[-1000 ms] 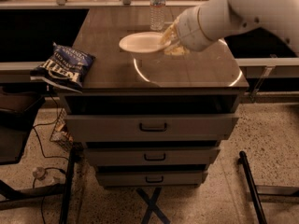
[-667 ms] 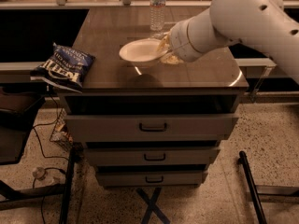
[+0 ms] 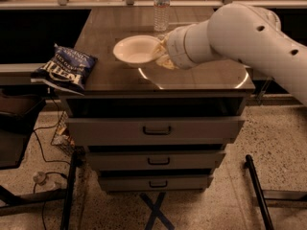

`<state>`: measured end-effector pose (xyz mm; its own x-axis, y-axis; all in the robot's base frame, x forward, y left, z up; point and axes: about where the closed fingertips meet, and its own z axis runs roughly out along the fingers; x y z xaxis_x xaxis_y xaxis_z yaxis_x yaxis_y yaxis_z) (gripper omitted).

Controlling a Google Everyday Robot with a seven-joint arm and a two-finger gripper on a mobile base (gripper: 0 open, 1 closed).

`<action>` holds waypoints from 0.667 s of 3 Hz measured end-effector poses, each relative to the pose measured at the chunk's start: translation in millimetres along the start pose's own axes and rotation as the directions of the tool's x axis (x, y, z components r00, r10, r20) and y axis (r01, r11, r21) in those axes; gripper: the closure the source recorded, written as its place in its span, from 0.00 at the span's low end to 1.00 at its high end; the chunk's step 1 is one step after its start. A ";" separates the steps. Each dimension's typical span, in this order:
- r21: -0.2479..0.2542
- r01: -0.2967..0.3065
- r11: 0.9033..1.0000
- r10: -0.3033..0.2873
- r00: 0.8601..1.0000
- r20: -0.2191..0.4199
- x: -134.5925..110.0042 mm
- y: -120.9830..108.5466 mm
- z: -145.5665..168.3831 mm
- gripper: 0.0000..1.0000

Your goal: Move paper bowl near blue chip bag

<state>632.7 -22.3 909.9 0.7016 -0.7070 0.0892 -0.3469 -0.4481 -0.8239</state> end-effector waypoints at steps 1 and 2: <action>0.036 0.013 0.999 -0.014 0.999 0.042 -13.9 -7.8 4.1 1.00; 0.017 0.029 0.999 -0.030 0.997 0.071 -21.8 -5.6 14.4 1.00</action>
Offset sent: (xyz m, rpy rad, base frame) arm -0.0027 0.0347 -0.0181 -0.0097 0.0336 0.1111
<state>628.3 3.6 904.5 0.7542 -0.6524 0.0743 -0.3157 -0.4595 -0.8301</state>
